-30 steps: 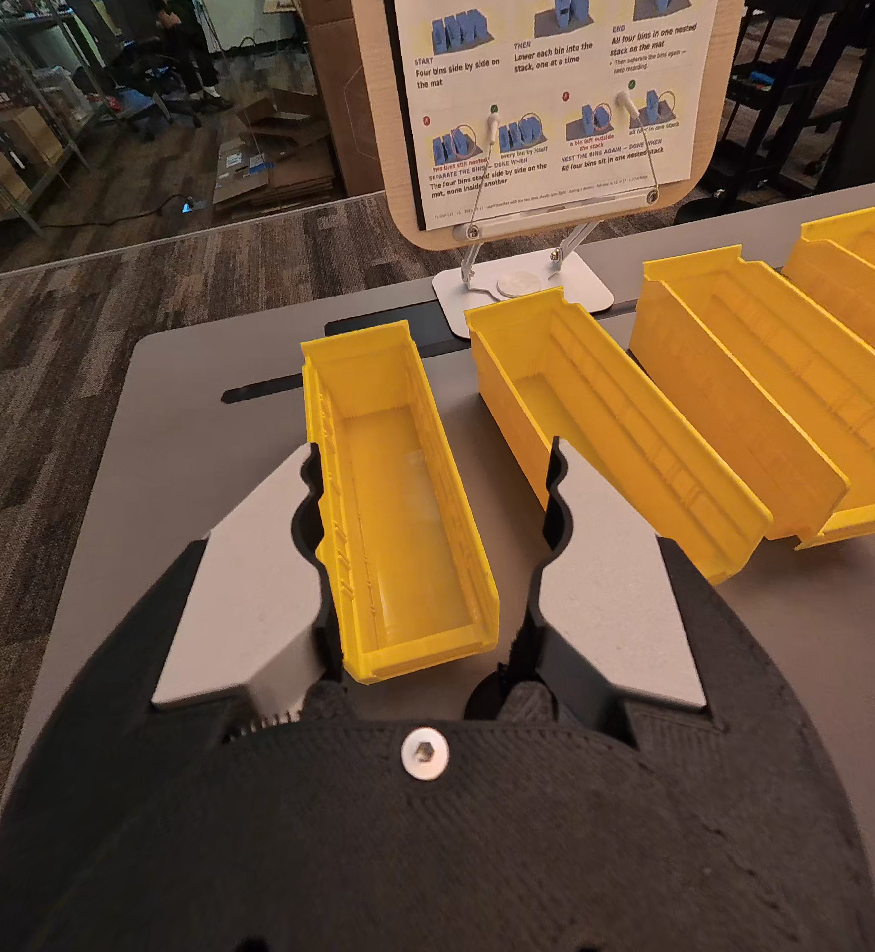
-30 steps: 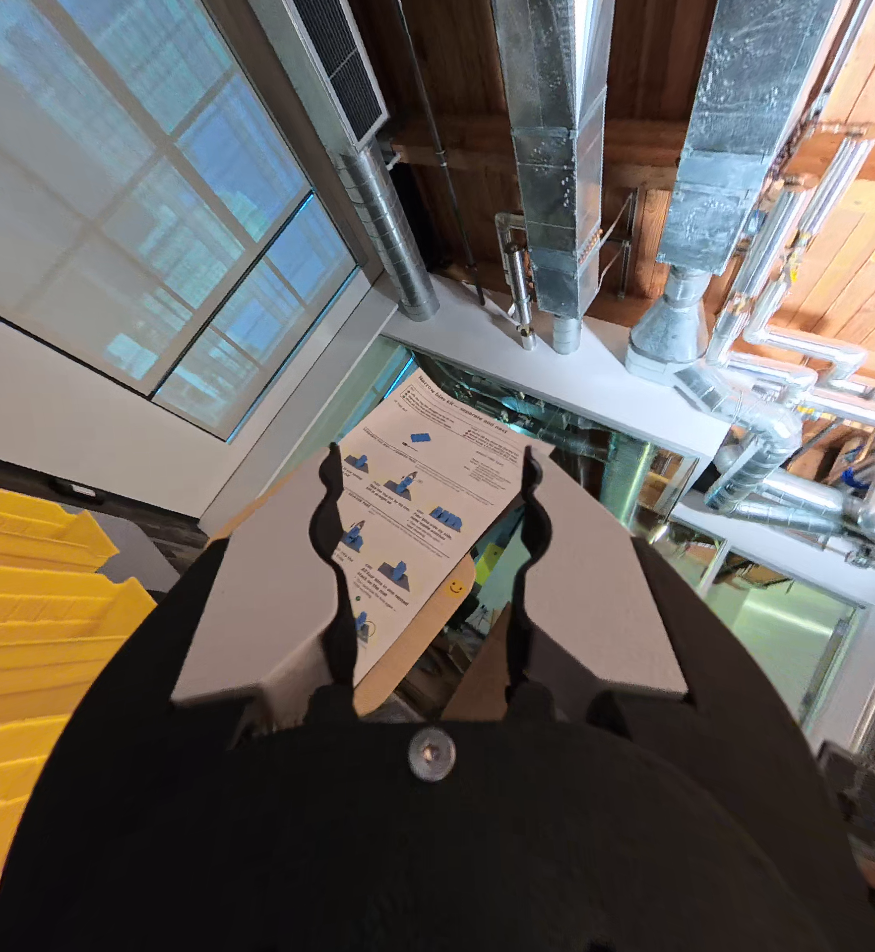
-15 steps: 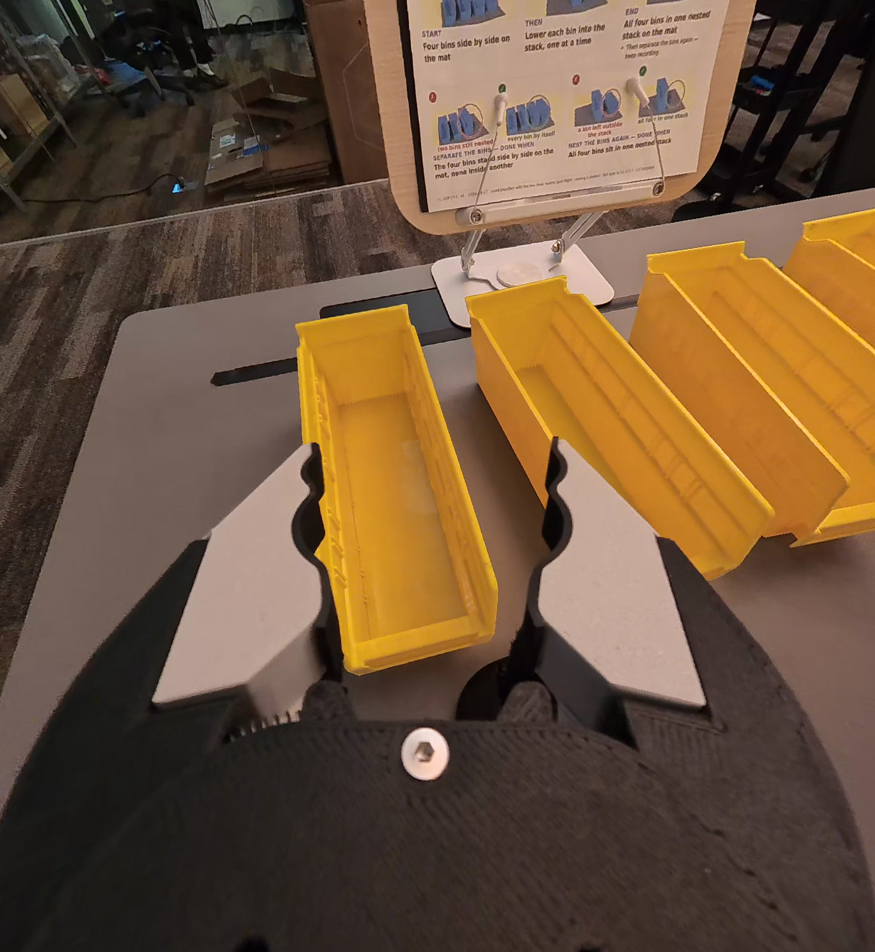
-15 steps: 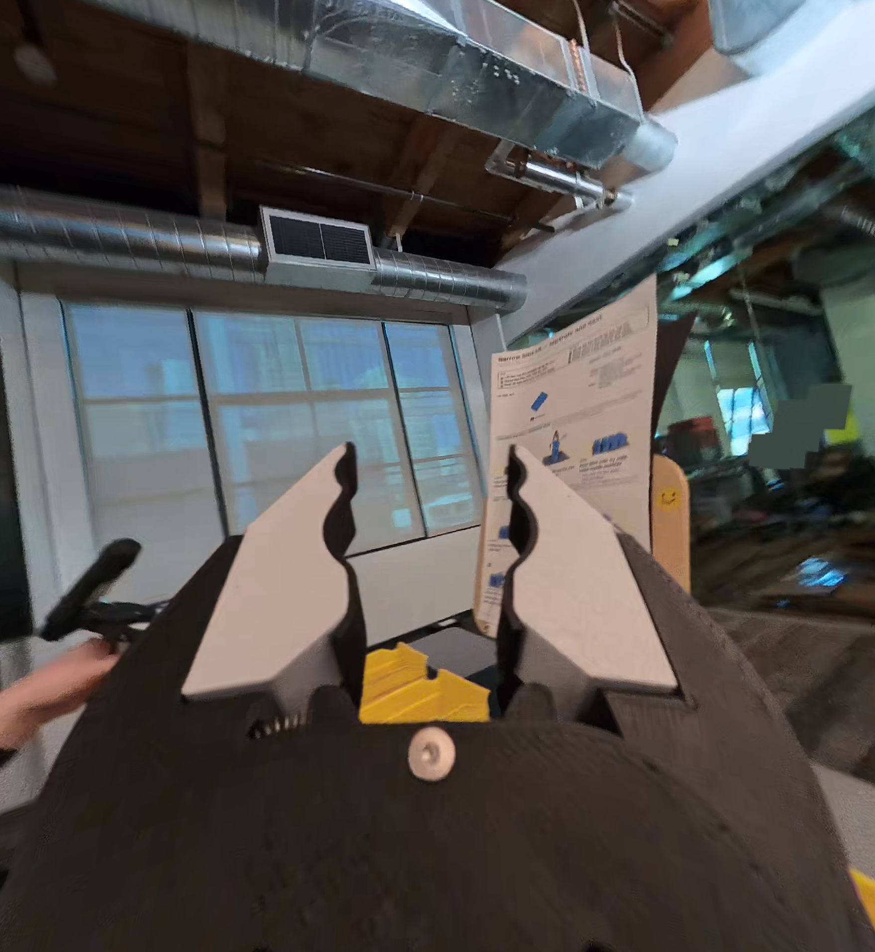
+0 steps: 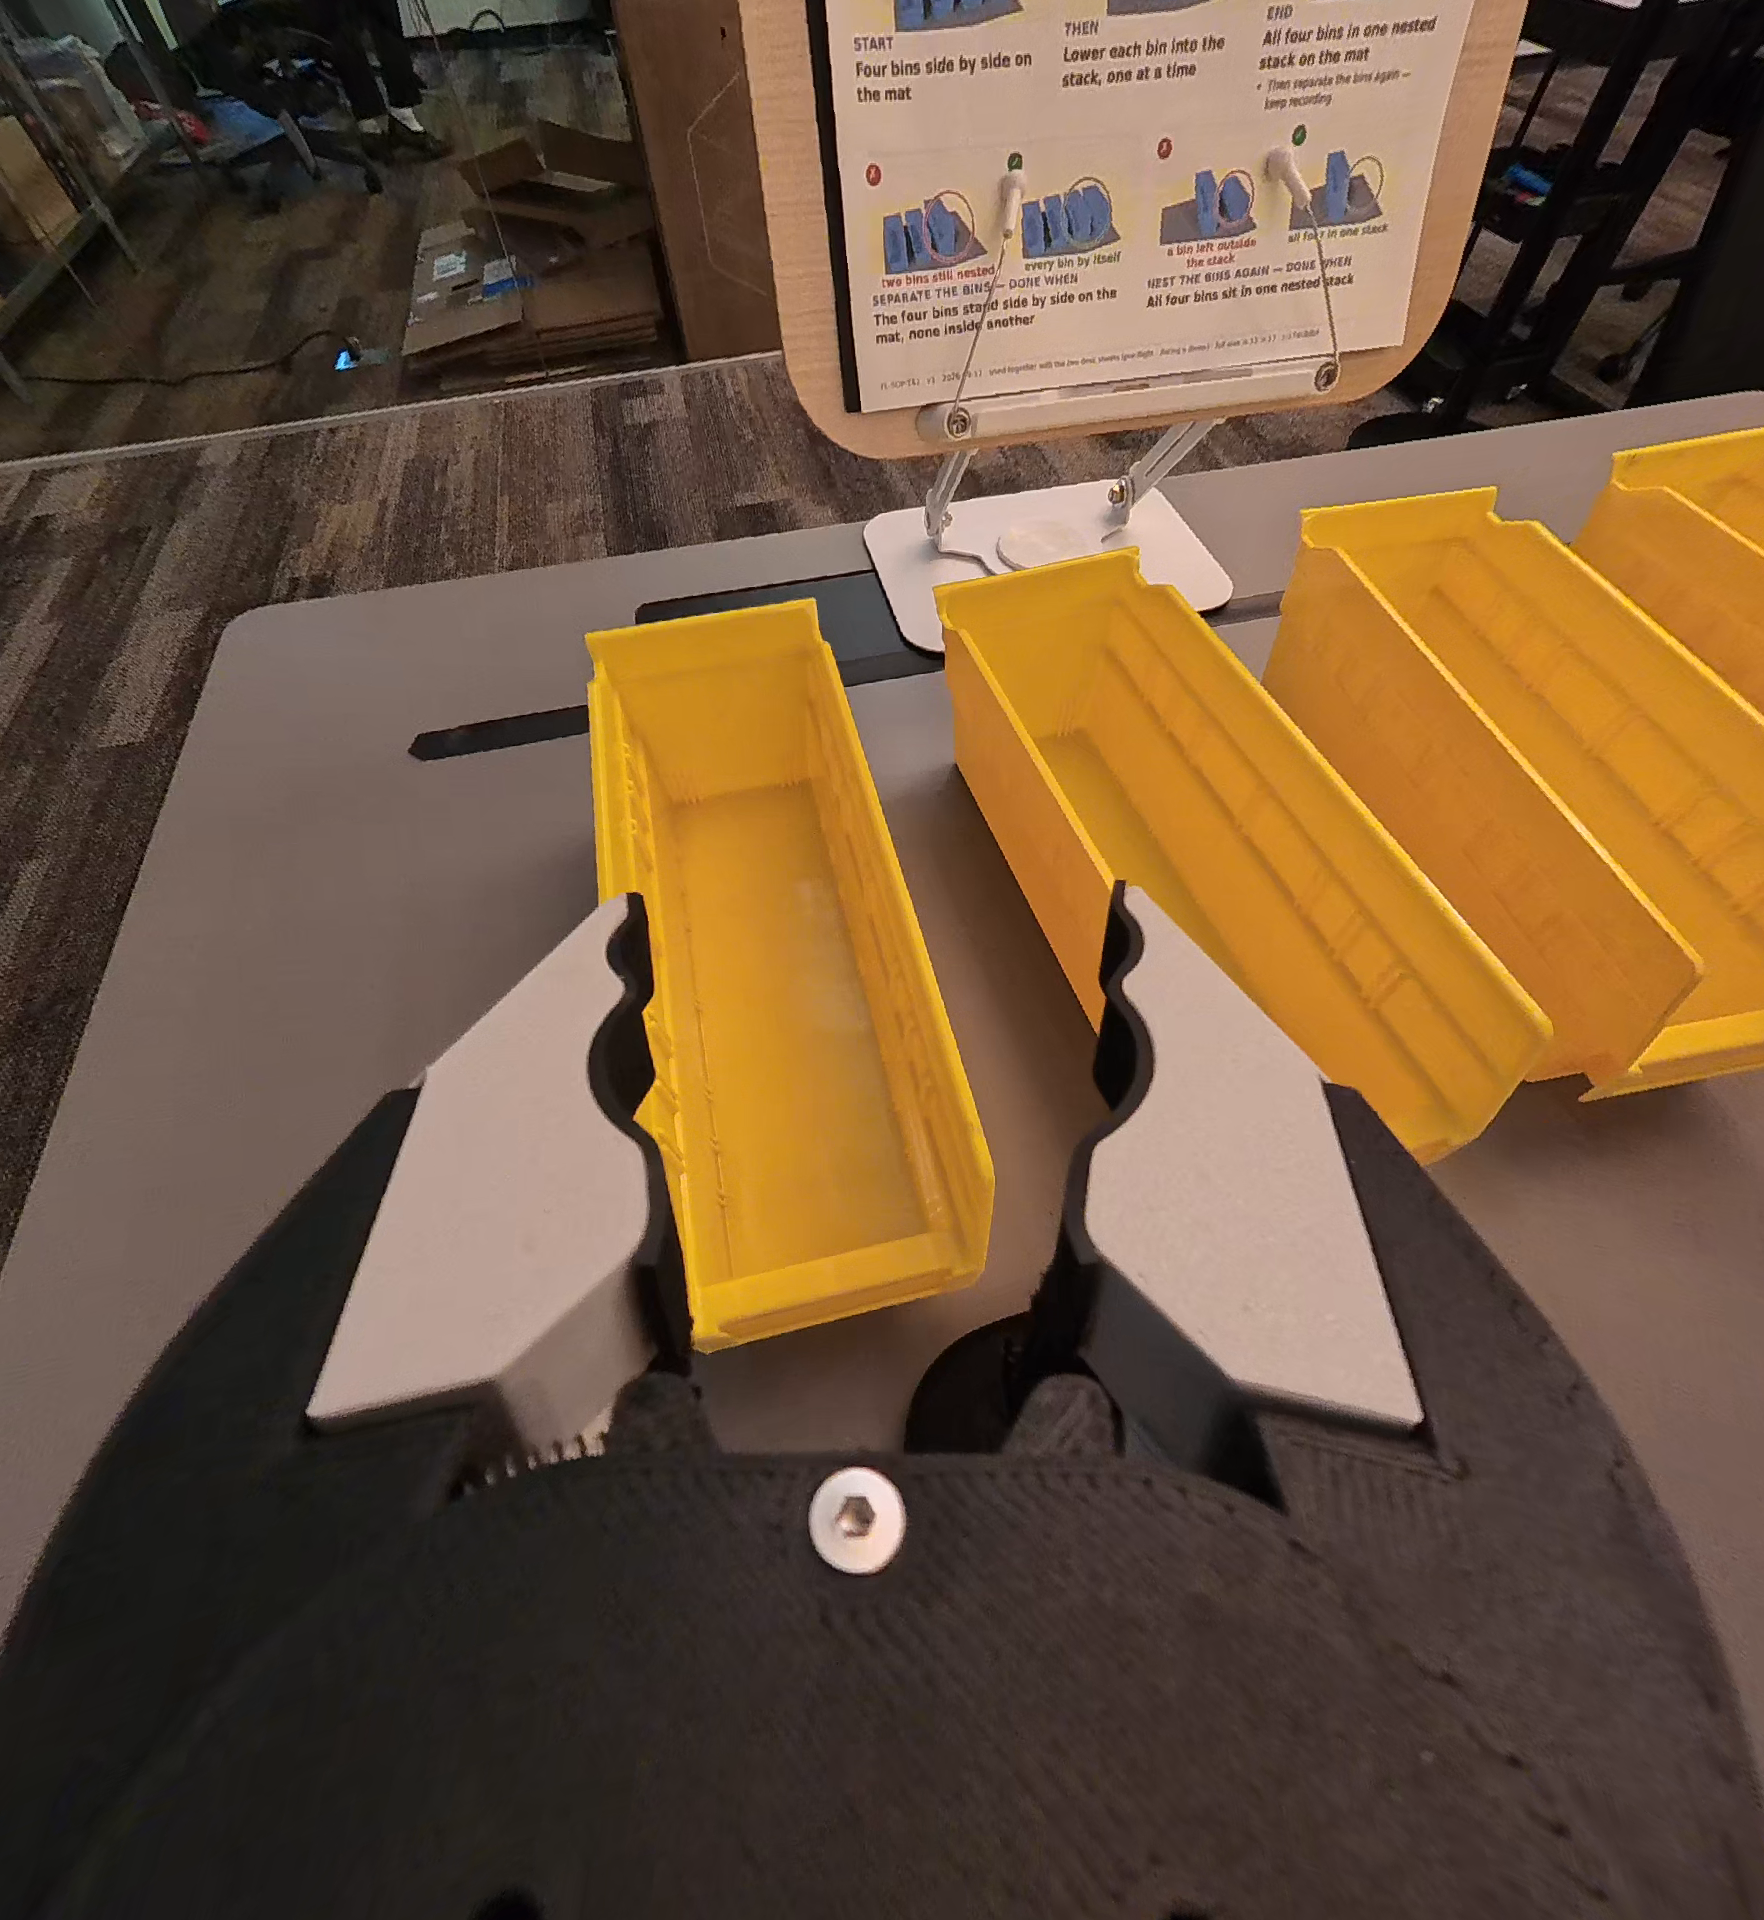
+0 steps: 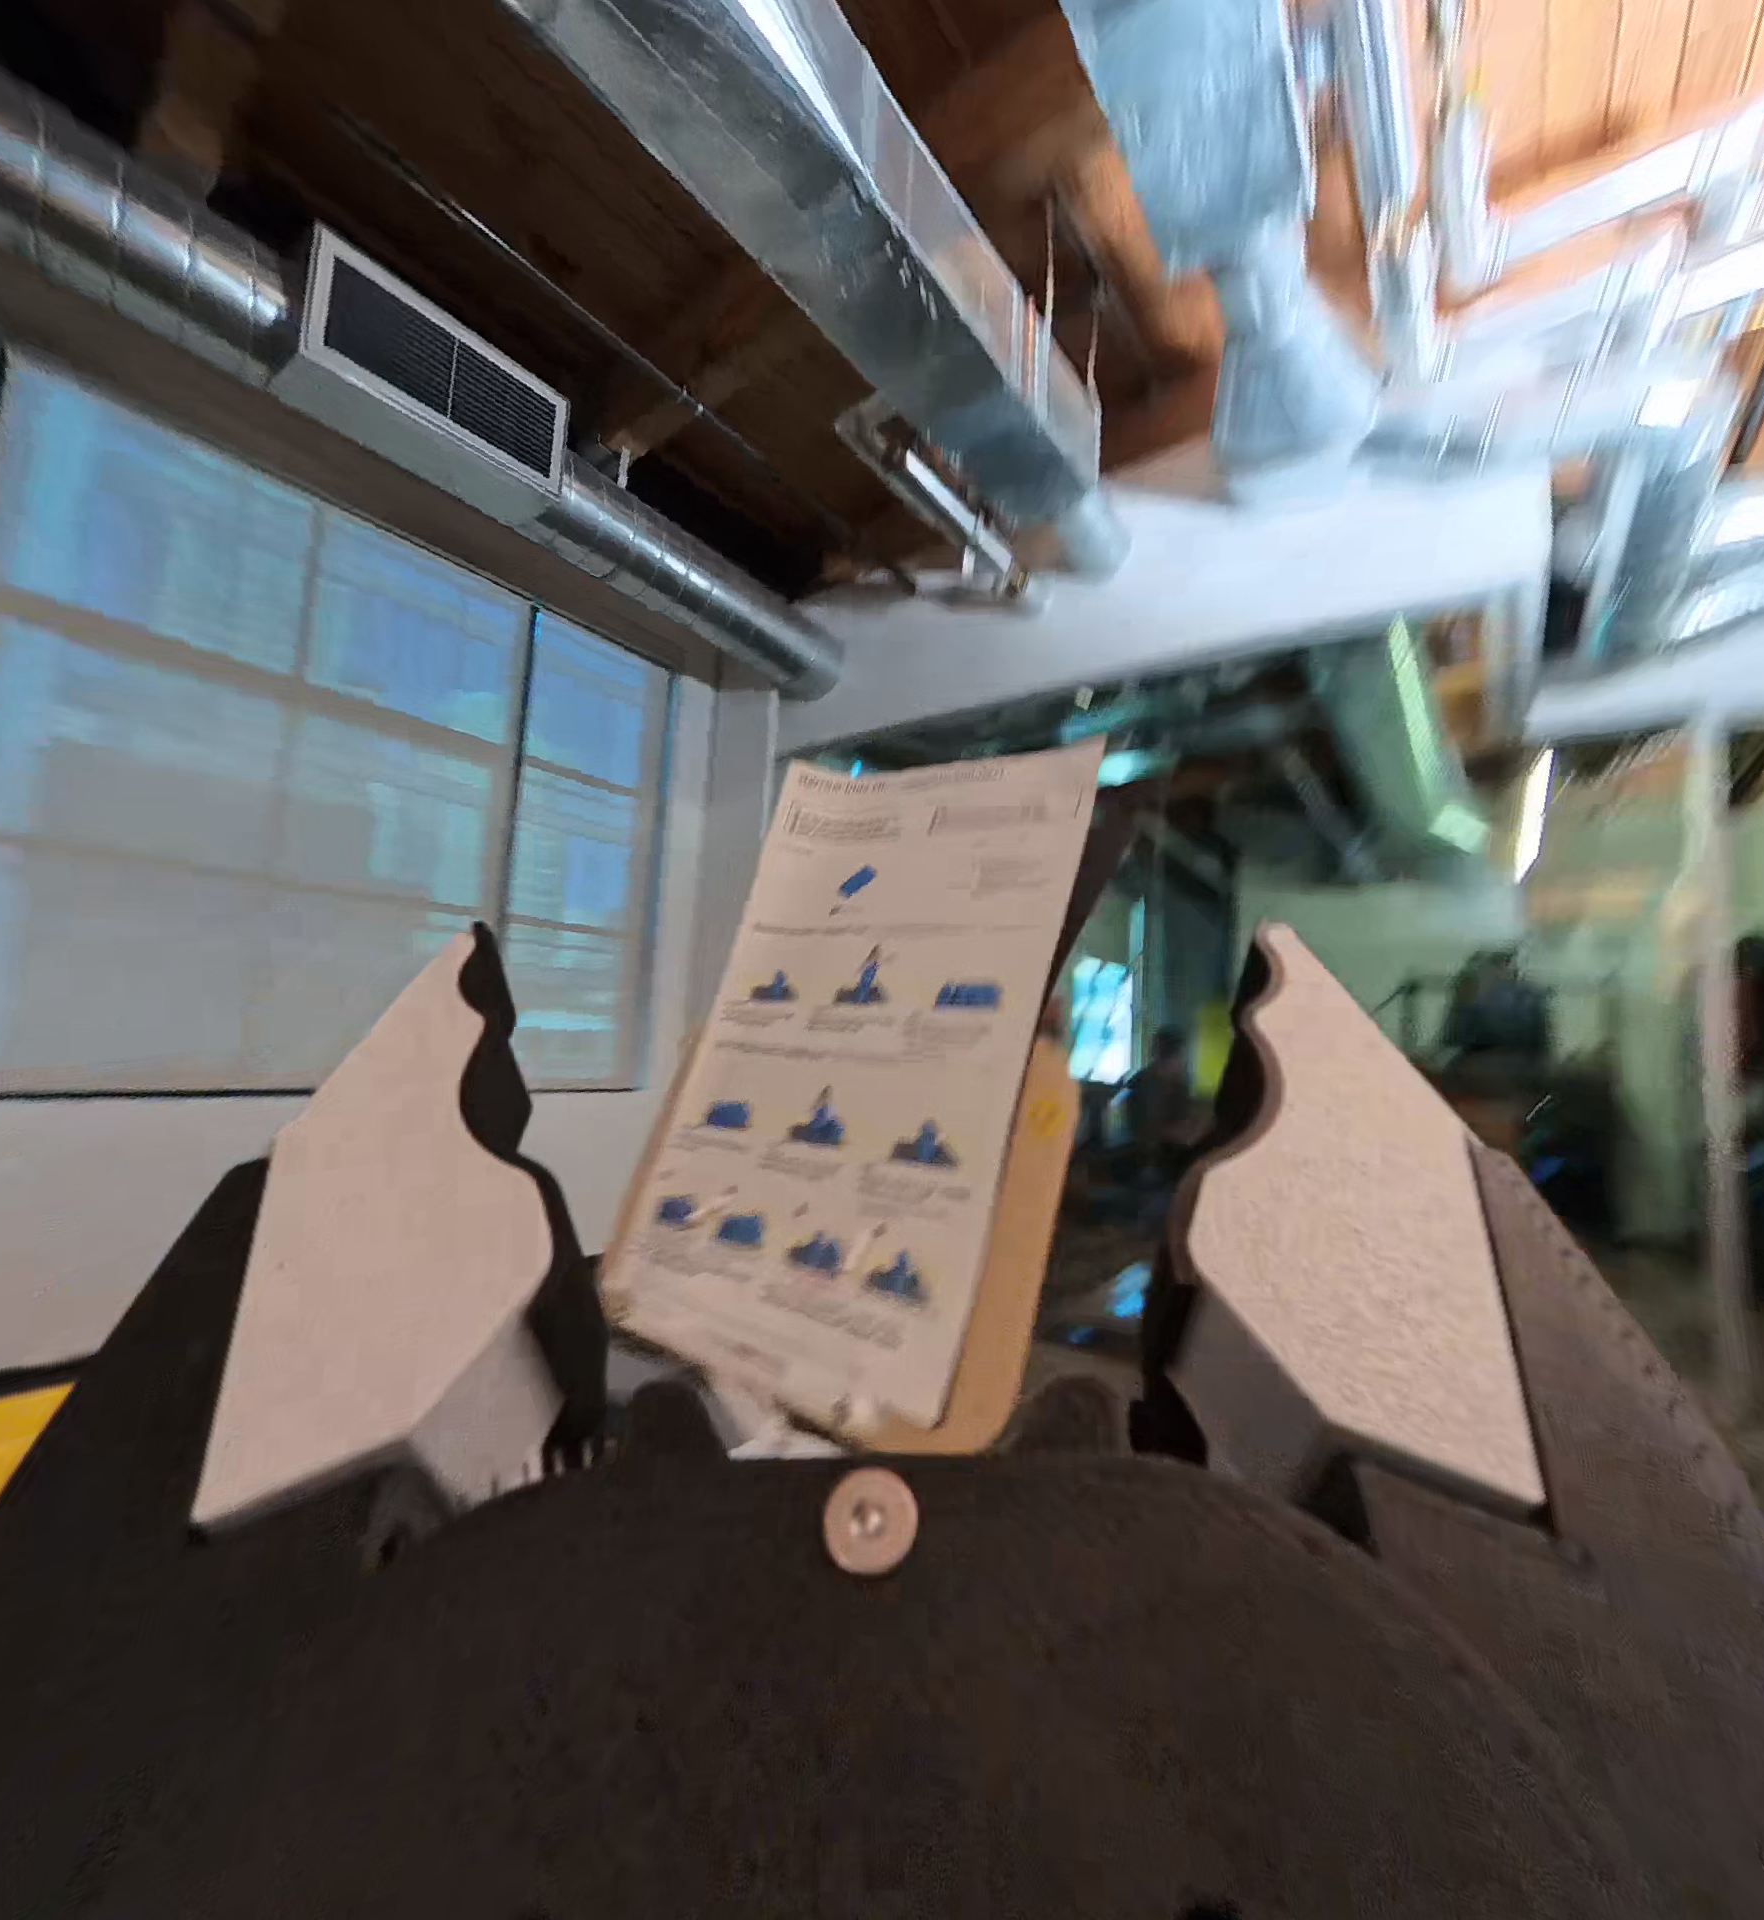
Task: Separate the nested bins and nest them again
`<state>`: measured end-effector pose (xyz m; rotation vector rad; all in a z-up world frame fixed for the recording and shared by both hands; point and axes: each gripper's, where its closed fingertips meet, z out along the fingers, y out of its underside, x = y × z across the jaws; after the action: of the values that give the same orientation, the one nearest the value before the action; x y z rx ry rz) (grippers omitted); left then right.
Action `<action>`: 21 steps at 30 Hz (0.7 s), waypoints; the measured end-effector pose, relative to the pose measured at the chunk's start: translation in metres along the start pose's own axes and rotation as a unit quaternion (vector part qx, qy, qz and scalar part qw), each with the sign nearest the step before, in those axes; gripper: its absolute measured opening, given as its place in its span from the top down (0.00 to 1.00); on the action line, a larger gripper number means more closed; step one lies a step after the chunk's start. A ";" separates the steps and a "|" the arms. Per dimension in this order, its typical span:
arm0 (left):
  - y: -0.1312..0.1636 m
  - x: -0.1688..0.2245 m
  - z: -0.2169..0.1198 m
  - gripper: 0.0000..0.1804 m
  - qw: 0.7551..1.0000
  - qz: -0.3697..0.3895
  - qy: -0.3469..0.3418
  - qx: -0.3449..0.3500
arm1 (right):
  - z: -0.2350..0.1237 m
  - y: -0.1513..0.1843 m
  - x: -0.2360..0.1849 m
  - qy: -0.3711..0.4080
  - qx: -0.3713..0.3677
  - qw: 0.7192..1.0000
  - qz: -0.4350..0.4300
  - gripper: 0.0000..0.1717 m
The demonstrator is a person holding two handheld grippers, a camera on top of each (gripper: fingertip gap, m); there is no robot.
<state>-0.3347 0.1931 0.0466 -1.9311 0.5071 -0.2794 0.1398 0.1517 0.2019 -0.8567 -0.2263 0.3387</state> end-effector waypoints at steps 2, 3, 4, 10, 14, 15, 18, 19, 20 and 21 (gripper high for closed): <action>0.001 0.000 0.000 0.52 1.000 -0.002 0.000 0.000 | -0.006 -0.020 -0.015 -0.001 0.050 0.994 -0.094 0.20; 0.002 -0.001 0.000 0.52 1.000 -0.003 0.000 -0.001 | -0.009 -0.028 -0.023 0.001 0.073 0.988 -0.133 0.20; 0.002 -0.001 0.000 0.52 1.000 -0.004 0.001 -0.001 | -0.011 -0.035 -0.030 0.000 0.091 0.982 -0.163 0.21; 0.002 0.000 -0.001 0.52 1.000 -0.005 0.001 -0.002 | -0.015 -0.044 -0.052 -0.015 0.123 0.966 -0.227 0.20; 0.001 -0.001 -0.002 0.52 1.000 -0.005 0.000 0.000 | -0.018 -0.045 -0.060 -0.021 0.132 0.955 -0.263 0.21; 0.001 -0.001 -0.003 0.52 1.000 -0.005 0.000 0.000 | -0.018 -0.044 -0.061 -0.023 0.132 0.954 -0.269 0.22; 0.000 -0.002 -0.003 0.52 1.000 -0.009 -0.002 0.003 | -0.009 -0.030 -0.058 -0.036 0.088 0.967 -0.237 0.37; 0.000 -0.002 -0.003 0.52 1.000 -0.011 -0.003 0.006 | -0.004 -0.018 -0.054 -0.045 0.048 0.977 -0.201 0.47; -0.001 -0.003 -0.002 0.52 1.000 -0.014 -0.005 0.008 | 0.003 -0.001 -0.052 -0.068 -0.014 0.987 -0.146 0.58; -0.002 -0.003 -0.001 0.52 1.000 -0.017 -0.009 0.010 | 0.006 0.017 -0.053 -0.093 -0.081 0.989 -0.076 0.66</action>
<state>-0.3378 0.1942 0.0490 -1.9218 0.4596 -0.2881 0.0854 0.1461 0.1899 -0.9625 -0.4956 0.2590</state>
